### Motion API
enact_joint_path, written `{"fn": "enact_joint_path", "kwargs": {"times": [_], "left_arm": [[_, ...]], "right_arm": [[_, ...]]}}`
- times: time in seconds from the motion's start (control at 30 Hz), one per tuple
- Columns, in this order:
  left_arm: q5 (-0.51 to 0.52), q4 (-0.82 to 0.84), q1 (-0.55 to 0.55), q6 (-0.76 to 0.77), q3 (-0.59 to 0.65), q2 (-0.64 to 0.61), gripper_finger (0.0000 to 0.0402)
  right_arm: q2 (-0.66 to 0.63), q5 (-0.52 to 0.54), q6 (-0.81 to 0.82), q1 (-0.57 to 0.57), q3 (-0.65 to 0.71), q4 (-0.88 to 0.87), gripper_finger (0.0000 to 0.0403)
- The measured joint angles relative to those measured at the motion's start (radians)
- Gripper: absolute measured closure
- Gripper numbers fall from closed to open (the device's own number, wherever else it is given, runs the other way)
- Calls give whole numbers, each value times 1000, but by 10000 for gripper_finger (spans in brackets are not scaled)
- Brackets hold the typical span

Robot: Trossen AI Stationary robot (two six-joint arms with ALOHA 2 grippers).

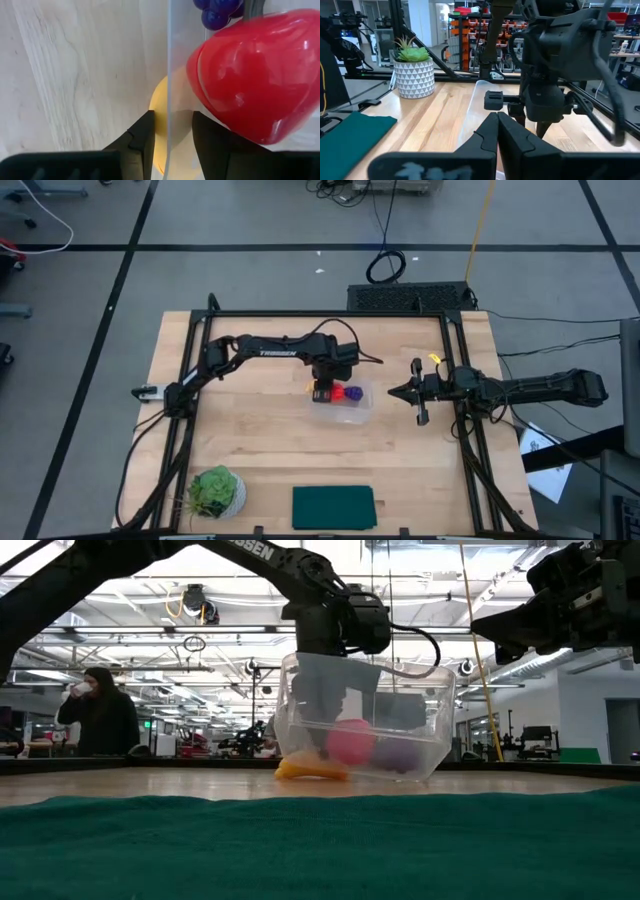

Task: Pick and placing Produce into tupperware
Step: Put the banana into the transparent bin

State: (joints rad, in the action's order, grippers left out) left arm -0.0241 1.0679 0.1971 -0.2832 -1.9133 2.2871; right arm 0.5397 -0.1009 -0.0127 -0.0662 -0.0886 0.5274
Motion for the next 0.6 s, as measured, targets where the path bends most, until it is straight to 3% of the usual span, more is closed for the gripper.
{"fn": "enact_joint_path", "kwargs": {"times": [0.27,0.6], "left_arm": [[41,-26,-35,1,0,1,278],[33,-24,-46,30,2,7,193]], "right_arm": [[0,0,1,0,0,0,403],[0,0,1,0,0,-1,403]]}}
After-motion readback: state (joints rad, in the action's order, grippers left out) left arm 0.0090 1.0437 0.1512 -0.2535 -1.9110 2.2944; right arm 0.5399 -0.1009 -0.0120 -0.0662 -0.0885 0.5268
